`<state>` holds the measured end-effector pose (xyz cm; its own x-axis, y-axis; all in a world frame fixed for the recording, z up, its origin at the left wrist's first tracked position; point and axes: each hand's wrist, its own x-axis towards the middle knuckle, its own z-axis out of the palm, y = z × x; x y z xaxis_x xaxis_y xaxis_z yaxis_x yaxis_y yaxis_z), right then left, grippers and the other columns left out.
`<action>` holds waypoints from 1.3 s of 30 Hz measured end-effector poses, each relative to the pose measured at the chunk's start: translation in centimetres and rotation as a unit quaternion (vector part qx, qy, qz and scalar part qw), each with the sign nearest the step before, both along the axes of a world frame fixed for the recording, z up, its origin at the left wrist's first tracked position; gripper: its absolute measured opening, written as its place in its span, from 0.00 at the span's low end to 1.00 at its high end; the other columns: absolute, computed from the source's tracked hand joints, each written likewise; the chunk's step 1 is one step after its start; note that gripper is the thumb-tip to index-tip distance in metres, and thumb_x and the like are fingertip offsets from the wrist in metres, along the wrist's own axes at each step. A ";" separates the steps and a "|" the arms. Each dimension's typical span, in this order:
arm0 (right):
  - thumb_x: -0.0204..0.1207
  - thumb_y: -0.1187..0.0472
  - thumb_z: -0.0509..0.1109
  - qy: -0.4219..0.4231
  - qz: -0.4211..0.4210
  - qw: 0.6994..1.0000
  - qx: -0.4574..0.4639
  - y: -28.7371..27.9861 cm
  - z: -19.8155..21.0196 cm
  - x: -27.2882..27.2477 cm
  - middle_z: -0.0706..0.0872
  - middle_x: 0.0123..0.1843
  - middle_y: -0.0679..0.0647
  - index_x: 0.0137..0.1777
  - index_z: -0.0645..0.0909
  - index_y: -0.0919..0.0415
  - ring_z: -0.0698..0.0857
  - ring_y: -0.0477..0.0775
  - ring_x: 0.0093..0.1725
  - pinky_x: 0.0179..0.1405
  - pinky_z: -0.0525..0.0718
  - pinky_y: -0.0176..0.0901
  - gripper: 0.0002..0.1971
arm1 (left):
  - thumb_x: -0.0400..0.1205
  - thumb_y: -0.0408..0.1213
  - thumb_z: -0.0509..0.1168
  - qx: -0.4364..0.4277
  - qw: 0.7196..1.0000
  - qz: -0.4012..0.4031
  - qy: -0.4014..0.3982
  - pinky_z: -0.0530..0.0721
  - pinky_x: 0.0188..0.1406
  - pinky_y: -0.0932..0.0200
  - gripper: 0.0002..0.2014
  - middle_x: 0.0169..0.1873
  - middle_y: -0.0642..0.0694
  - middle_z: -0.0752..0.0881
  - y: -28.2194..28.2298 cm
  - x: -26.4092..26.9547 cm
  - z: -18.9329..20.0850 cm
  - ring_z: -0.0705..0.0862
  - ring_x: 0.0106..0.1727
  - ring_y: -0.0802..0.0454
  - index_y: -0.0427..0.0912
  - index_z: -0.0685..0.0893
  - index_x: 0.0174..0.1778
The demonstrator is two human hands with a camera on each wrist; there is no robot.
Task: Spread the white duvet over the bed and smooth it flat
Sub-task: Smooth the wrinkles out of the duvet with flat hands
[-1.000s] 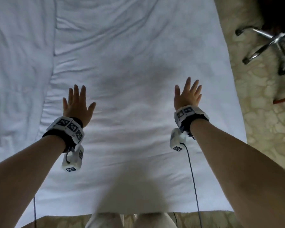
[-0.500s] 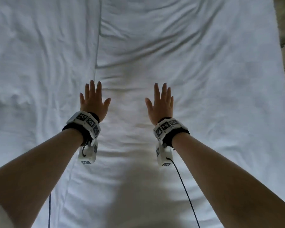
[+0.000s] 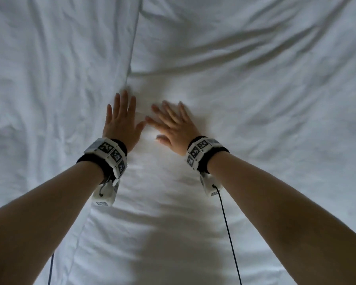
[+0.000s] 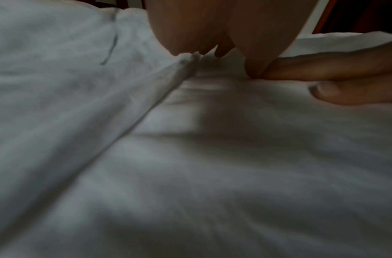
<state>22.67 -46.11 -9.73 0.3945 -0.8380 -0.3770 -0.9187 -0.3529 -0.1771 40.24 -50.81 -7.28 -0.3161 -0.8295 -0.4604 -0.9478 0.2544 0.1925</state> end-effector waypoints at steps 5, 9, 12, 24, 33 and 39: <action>0.83 0.41 0.46 0.099 -0.505 0.856 -0.046 2.0 -1.2 -13.1 0.44 0.86 0.57 0.84 0.44 0.52 0.43 0.62 0.85 0.79 0.38 0.69 0.33 | 0.85 0.46 0.53 -0.022 1.000 -0.005 0.022 0.40 0.82 0.46 0.35 0.83 0.39 0.41 -1.0 -1.3 -0.8 0.40 0.85 0.41 0.39 0.44 0.83; 0.83 0.41 0.48 0.127 -0.657 0.742 -0.039 4.5 0.7 -16.6 0.44 0.85 0.63 0.85 0.43 0.57 0.44 0.65 0.84 0.79 0.43 0.71 0.36 | 0.86 0.46 0.53 -0.030 0.998 -0.026 0.046 0.39 0.82 0.47 0.34 0.83 0.38 0.40 -0.6 -3.7 -0.9 0.40 0.84 0.41 0.40 0.43 0.83; 0.83 0.44 0.49 0.082 -0.573 0.815 -0.023 3.9 1.1 -12.2 0.42 0.85 0.60 0.84 0.41 0.53 0.42 0.63 0.85 0.80 0.43 0.68 0.34 | 0.86 0.46 0.52 -0.031 0.996 -0.057 0.057 0.40 0.82 0.46 0.34 0.83 0.38 0.41 1.0 -6.2 -0.9 0.41 0.84 0.40 0.41 0.44 0.83; 0.84 0.46 0.52 0.015 -0.782 0.618 0.078 20.9 0.7 -21.8 0.55 0.83 0.67 0.83 0.53 0.67 0.54 0.68 0.83 0.78 0.49 0.75 0.33 | 0.85 0.46 0.55 -0.010 0.986 0.167 -0.026 0.58 0.79 0.37 0.35 0.82 0.30 0.52 6.4 4.4 -3.0 0.57 0.81 0.30 0.37 0.46 0.83; 0.83 0.43 0.50 0.010 -0.552 0.834 0.019 15.6 2.1 -9.0 0.39 0.86 0.55 0.84 0.40 0.52 0.40 0.62 0.85 0.79 0.42 0.68 0.34 | 0.86 0.49 0.49 -0.035 0.997 -0.050 0.039 0.42 0.82 0.43 0.33 0.84 0.41 0.40 12.7 -9.1 -0.9 0.41 0.85 0.41 0.42 0.43 0.83; 0.83 0.42 0.48 0.056 -0.445 0.893 0.031 23.0 -0.2 -11.4 0.41 0.86 0.53 0.84 0.43 0.50 0.41 0.60 0.85 0.77 0.37 0.71 0.33 | 0.85 0.50 0.51 -0.010 0.996 -0.077 -0.039 0.43 0.82 0.42 0.32 0.84 0.45 0.43 18.0 0.1 -3.1 0.42 0.85 0.42 0.49 0.47 0.84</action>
